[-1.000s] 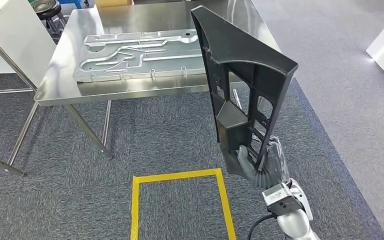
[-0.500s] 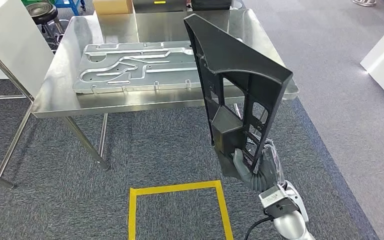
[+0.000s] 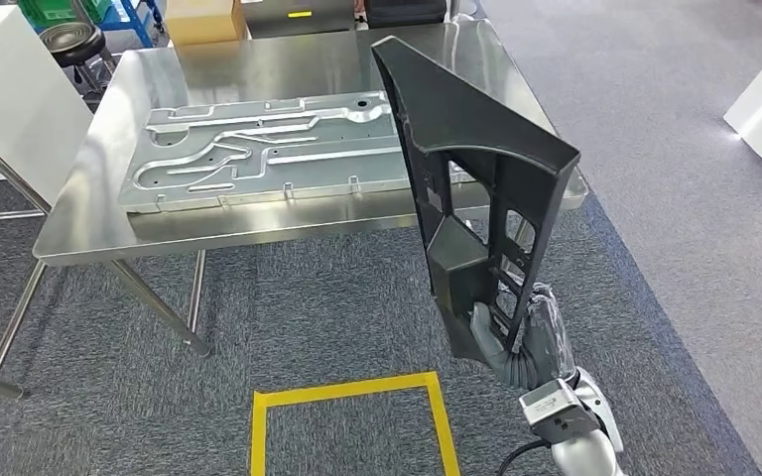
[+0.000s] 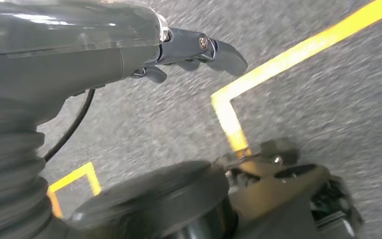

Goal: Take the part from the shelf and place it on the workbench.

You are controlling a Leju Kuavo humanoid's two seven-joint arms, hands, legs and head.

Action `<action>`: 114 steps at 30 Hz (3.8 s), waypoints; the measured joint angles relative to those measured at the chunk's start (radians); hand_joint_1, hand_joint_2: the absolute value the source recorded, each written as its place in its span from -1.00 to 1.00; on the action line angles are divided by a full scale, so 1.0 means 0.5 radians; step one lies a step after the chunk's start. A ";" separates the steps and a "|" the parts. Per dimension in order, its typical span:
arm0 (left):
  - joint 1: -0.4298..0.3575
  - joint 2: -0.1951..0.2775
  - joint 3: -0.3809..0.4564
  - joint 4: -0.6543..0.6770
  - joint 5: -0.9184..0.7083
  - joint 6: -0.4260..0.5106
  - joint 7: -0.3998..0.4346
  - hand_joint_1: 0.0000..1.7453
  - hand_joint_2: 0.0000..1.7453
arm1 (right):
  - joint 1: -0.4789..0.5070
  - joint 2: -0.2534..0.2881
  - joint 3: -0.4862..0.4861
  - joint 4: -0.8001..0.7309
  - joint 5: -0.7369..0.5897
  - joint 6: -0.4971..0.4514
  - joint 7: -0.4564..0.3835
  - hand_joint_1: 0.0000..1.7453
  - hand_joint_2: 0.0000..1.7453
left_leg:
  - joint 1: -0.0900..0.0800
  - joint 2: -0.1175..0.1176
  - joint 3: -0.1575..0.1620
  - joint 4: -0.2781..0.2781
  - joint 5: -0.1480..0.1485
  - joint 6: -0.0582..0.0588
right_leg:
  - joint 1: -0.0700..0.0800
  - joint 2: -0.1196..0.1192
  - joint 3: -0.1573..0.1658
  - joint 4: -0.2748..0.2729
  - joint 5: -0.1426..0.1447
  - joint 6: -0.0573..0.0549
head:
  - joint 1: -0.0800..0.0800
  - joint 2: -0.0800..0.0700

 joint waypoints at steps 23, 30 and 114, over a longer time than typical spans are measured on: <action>0.015 0.000 -0.013 0.000 -0.036 -0.012 0.014 -1.00 1.00 | -0.474 -0.187 -0.146 0.159 0.043 0.209 0.128 1.00 1.00 | -0.006 -0.006 0.280 -0.473 0.114 0.071 | -0.007 -0.009 -0.191 0.043 0.135 0.100 | 0.002 0.000; 0.003 0.003 -0.014 0.000 -0.036 -0.014 0.006 -1.00 1.00 | -0.516 -0.196 -0.146 0.173 0.127 0.190 0.182 1.00 1.00 | -0.002 -0.001 0.056 -0.035 0.065 0.008 | -0.010 -0.002 -0.059 -0.021 0.066 0.008 | 0.002 0.000; -0.039 -0.032 -0.043 0.002 0.026 -0.008 -0.073 -1.00 -1.00 | -2.966 -0.141 0.964 2.946 1.498 0.020 0.654 -1.00 -1.00 | -0.006 -0.015 -0.035 -0.411 0.368 0.083 | 0.014 0.006 -0.134 0.107 0.072 0.058 | 0.002 0.000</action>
